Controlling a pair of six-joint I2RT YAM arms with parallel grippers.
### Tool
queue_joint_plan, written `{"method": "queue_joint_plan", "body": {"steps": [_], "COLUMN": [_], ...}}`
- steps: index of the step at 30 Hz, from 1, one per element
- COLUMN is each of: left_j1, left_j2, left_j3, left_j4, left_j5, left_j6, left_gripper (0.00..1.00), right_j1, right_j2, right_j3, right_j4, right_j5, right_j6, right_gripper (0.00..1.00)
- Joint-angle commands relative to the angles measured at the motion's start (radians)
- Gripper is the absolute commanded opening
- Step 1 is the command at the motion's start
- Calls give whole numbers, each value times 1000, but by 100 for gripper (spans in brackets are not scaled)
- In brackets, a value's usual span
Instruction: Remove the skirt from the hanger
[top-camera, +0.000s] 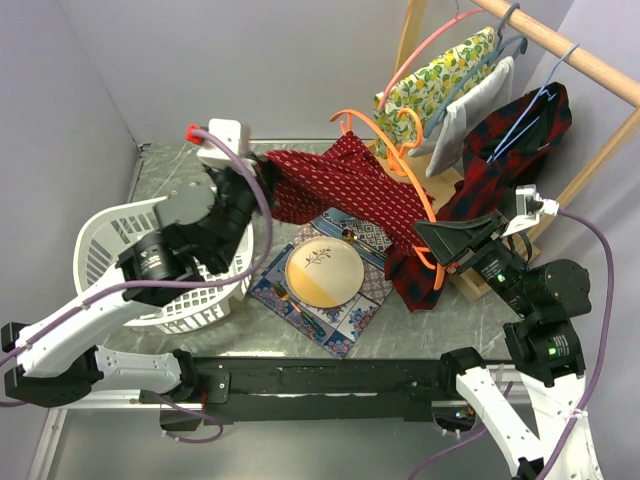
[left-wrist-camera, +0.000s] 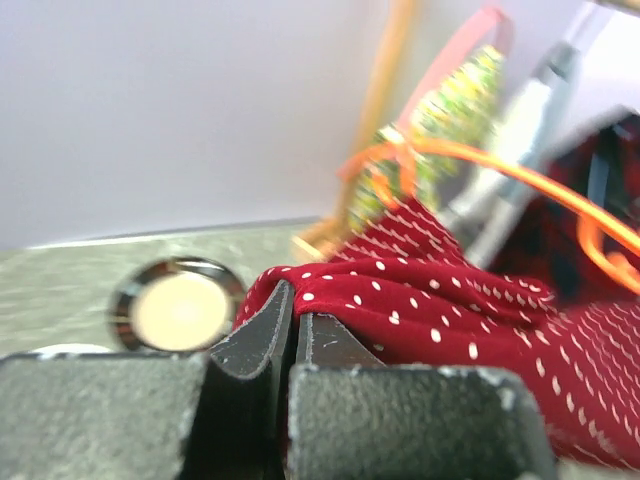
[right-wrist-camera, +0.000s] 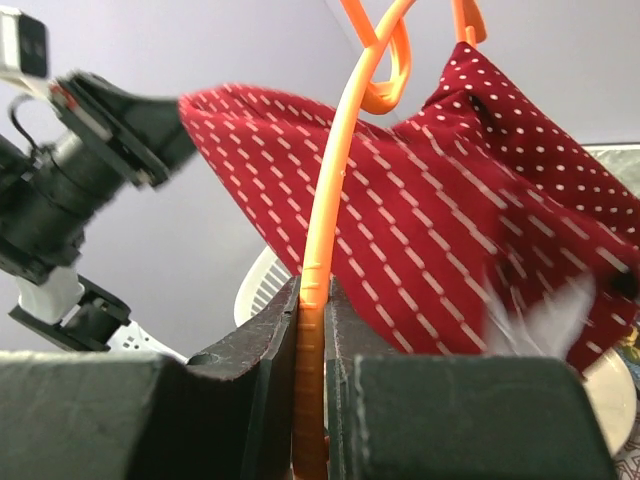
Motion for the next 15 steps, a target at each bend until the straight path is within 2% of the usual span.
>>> {"method": "queue_joint_plan", "body": {"steps": [1, 3, 6, 11, 15], "left_j1": [26, 51, 115, 270, 360], "left_j2": [-11, -13, -34, -63, -71], "left_j3": [92, 97, 74, 74, 76], "left_j4": [60, 114, 182, 130, 84], "left_j5": [-255, -311, -351, -314, -369], "left_j6": [125, 235, 308, 277, 279], "left_gripper": [1, 1, 1, 1, 1], "right_j1": [1, 1, 3, -1, 1], "right_j2": [8, 8, 2, -8, -21], "right_j3": [19, 22, 26, 37, 37], "right_j4": [27, 16, 2, -10, -19], "right_j5": [32, 38, 53, 69, 70], "right_j6": [-46, -57, -66, -78, -86], "right_gripper": [0, 0, 0, 0, 0]}}
